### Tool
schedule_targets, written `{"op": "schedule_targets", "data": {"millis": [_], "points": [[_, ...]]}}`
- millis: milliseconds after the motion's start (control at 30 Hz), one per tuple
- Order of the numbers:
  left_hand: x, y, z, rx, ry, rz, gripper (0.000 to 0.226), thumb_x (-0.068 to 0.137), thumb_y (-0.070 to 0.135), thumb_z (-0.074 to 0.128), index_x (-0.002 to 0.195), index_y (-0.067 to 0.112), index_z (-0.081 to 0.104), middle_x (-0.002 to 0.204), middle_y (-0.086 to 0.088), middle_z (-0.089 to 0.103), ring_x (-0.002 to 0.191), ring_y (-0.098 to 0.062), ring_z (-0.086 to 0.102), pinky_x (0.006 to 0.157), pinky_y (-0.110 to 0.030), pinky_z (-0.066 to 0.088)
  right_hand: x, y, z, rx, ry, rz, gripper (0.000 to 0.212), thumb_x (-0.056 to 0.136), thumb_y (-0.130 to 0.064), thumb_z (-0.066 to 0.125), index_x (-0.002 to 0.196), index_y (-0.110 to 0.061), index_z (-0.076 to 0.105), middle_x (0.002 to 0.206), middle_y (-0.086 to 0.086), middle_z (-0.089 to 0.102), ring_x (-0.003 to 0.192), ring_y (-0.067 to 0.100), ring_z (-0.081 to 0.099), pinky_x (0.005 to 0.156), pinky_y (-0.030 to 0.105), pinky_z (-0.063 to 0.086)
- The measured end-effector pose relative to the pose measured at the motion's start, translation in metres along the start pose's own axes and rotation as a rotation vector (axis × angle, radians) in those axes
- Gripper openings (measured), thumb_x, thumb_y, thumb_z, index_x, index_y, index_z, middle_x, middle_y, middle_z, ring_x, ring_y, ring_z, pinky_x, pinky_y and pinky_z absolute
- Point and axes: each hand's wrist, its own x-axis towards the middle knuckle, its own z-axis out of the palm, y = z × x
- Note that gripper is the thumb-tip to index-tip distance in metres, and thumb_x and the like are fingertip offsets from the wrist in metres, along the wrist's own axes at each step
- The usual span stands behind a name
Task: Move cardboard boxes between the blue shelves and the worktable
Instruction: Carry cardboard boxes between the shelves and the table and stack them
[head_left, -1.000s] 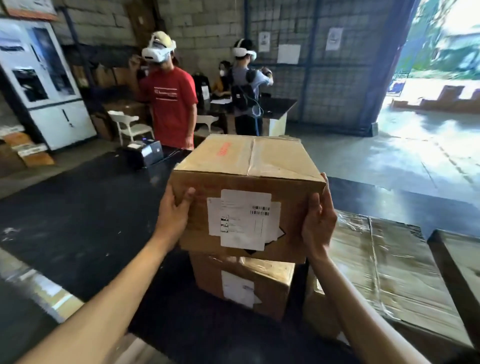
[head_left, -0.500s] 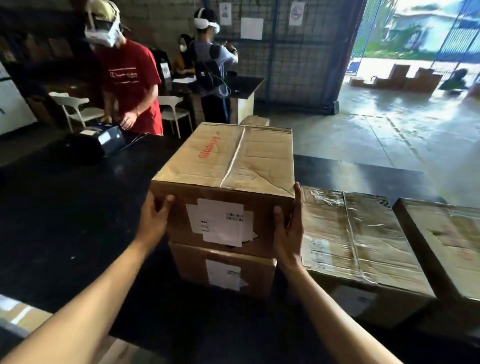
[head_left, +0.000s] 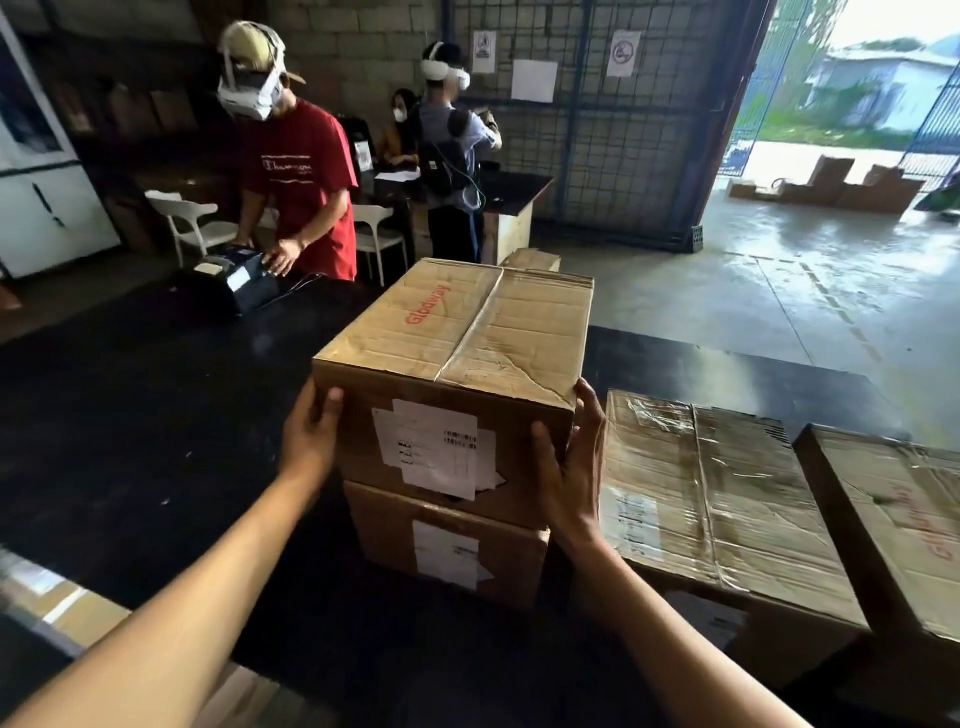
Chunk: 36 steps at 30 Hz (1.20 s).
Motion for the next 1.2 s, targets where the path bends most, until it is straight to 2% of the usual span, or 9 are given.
{"op": "schedule_targets", "data": {"millis": [100,200,367,467,600,667,800,967,1200], "points": [[-0.010,0.005,-0.006,0.060,0.048,0.012,0.051,0.101,0.045,0.034,0.150,0.032,0.033,0.152,-0.001,0.040,0.133,-0.010,0.039,0.103,-0.026,0.034,0.012,-0.014,-0.004,-0.135,-0.026,-0.101,0.059,0.093,-0.064,0.044,0.143,-0.031,0.039,0.152,0.008,0.036,0.143,0.024,0.030,0.114,0.054,0.031],[-0.019,0.017,-0.018,0.126,0.128,0.028,0.054,0.103,0.041,0.032,0.153,0.022,0.029,0.156,-0.004,0.033,0.142,-0.016,0.032,0.108,-0.024,0.027,0.027,-0.043,0.005,-0.316,-0.029,-0.311,0.051,0.094,-0.064,0.041,0.129,-0.030,0.058,0.145,0.007,0.046,0.141,0.027,0.034,0.114,0.053,0.026],[-0.050,0.054,-0.051,0.189,0.260,0.099,0.050,0.102,0.036,0.041,0.149,0.018,0.037,0.148,0.001,0.042,0.132,-0.007,0.041,0.103,-0.012,0.031,0.037,-0.101,0.041,-0.255,-0.252,-0.387,0.046,0.095,-0.059,0.040,0.115,-0.029,0.068,0.132,0.003,0.058,0.131,0.024,0.043,0.113,0.054,0.023],[-0.083,0.071,-0.083,0.260,0.403,0.106,0.046,0.102,0.030,0.044,0.146,0.016,0.041,0.138,0.005,0.047,0.124,-0.006,0.045,0.086,0.003,0.032,0.024,-0.136,0.068,-0.123,-0.500,-0.384,0.061,0.092,-0.068,0.026,0.125,-0.031,0.061,0.132,-0.001,0.055,0.129,0.018,0.044,0.115,0.044,0.021],[-0.143,0.093,-0.137,0.389,0.559,0.104,0.062,0.093,0.054,0.042,0.146,0.022,0.042,0.135,0.012,0.045,0.127,-0.006,0.044,0.099,-0.015,0.030,-0.012,-0.184,0.107,0.046,-0.762,-0.472,0.058,0.094,-0.064,0.027,0.131,-0.030,0.056,0.131,-0.005,0.056,0.125,0.017,0.049,0.111,0.040,0.024],[-0.208,0.107,-0.182,0.446,0.749,0.075,0.062,0.094,0.059,0.043,0.145,0.024,0.043,0.137,0.013,0.045,0.126,-0.004,0.042,0.102,-0.020,0.030,-0.058,-0.233,0.120,0.187,-0.949,-0.549,0.057,0.095,-0.063,0.028,0.132,-0.028,0.055,0.132,-0.004,0.057,0.125,0.018,0.050,0.111,0.042,0.026],[-0.275,0.131,-0.214,0.496,0.924,0.035,0.042,0.101,0.031,0.044,0.141,0.018,0.048,0.134,0.008,0.049,0.127,-0.008,0.045,0.090,0.001,0.030,-0.103,-0.274,0.140,0.357,-1.118,-0.585,0.056,0.099,-0.060,0.030,0.136,-0.024,0.052,0.137,-0.001,0.056,0.130,0.020,0.049,0.112,0.043,0.026],[-0.427,0.195,-0.272,0.630,1.261,0.022,0.037,0.103,0.019,0.043,0.138,0.006,0.049,0.132,0.003,0.050,0.128,-0.011,0.046,0.099,-0.009,0.028,-0.219,-0.378,0.128,0.579,-1.333,-0.714,0.055,0.098,-0.061,0.034,0.137,-0.025,0.050,0.136,0.001,0.056,0.129,0.024,0.048,0.108,0.042,0.028],[-0.611,0.263,-0.293,0.735,1.592,0.006,0.038,0.101,0.021,0.048,0.137,0.012,0.050,0.125,-0.001,0.054,0.117,-0.010,0.050,0.100,-0.018,0.035,-0.361,-0.477,0.066,0.861,-1.639,-0.709,0.058,0.097,-0.060,0.041,0.141,-0.022,0.047,0.143,0.001,0.052,0.134,0.024,0.045,0.113,0.047,0.031]]}}
